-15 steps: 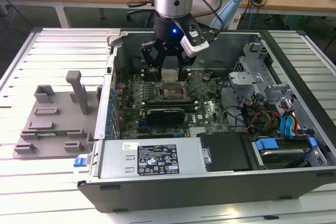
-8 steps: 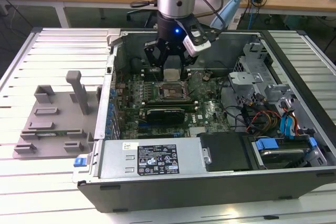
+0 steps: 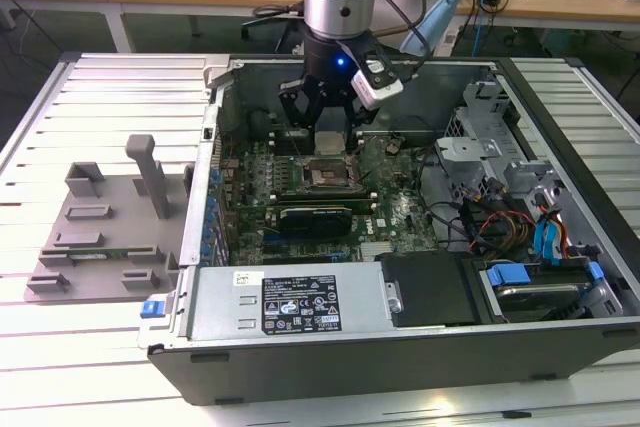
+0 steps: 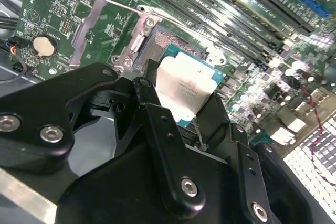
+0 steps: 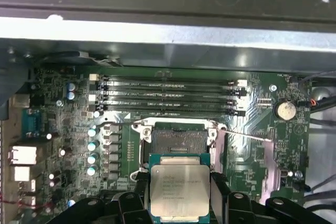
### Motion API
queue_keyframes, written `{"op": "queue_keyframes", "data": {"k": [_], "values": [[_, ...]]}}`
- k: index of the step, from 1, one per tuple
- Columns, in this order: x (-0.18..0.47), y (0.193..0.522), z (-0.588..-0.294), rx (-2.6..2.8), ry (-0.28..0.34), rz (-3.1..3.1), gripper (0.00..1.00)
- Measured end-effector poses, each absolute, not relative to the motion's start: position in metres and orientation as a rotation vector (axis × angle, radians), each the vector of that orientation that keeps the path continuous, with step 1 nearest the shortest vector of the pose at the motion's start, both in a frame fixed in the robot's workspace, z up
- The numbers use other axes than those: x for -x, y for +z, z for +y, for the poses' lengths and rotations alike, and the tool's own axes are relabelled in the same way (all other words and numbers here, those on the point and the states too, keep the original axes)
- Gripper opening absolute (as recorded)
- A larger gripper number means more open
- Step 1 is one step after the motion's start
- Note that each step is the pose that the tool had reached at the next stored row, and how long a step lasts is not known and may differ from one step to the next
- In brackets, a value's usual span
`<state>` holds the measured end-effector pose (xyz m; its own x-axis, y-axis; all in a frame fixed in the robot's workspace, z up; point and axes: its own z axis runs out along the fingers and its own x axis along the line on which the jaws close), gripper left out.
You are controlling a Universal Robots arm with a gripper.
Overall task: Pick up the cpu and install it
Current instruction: 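Pick up the cpu and move it towards the insertion slot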
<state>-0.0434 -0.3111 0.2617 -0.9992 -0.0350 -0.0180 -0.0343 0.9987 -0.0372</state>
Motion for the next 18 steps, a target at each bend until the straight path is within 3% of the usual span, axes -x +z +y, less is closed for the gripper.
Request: {"op": "queue_keyframes", "data": {"k": [18], "values": [[0.0423,0.255,-0.3028,0.054,-0.06,3.122,0.55]]}}
